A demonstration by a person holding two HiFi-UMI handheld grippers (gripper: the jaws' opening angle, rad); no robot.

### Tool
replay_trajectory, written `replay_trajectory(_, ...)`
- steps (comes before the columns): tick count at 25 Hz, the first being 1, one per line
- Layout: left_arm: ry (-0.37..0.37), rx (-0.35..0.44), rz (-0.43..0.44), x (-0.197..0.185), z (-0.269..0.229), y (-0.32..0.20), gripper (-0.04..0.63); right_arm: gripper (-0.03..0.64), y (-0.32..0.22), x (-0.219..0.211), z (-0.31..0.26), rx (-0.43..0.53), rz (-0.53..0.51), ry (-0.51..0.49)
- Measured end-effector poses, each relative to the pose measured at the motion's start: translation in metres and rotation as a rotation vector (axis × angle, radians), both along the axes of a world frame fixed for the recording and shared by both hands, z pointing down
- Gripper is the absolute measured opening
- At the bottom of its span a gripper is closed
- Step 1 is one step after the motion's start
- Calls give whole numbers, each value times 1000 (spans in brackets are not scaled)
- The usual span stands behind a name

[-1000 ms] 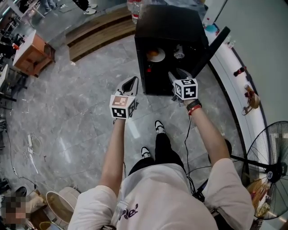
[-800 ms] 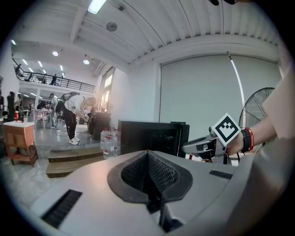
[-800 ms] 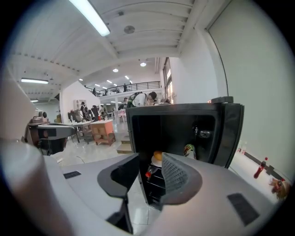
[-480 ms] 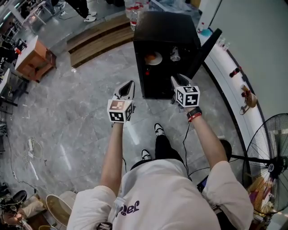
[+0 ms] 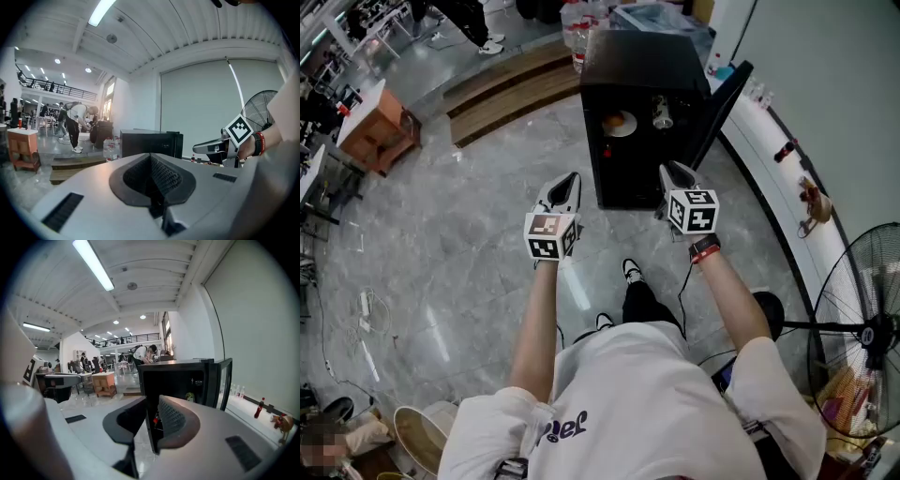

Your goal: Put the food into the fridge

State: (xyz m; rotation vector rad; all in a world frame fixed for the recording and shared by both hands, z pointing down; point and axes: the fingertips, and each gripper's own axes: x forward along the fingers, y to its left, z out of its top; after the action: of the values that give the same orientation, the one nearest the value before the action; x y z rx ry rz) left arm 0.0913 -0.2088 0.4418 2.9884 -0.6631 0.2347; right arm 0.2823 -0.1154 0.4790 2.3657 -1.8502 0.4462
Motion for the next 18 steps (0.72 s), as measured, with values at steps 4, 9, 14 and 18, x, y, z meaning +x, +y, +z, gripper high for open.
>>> replay_trajectory(4, 10, 6, -6, -11, -2, 12, 20, 66, 19, -9, -9, 25, 21, 6)
replay_trajectory(9, 41, -8, -1, -22, -9, 25, 20, 54, 37, -20, -21, 65, 51, -2)
replay_trajectory(14, 67, -3, -3, -28, -12, 33, 18, 40, 50, -31, -29, 104, 72, -8)
replay_trajectory(18, 71, 6, -1, -33, -8, 39, 18, 26, 57, -40, -24, 107, 81, -1)
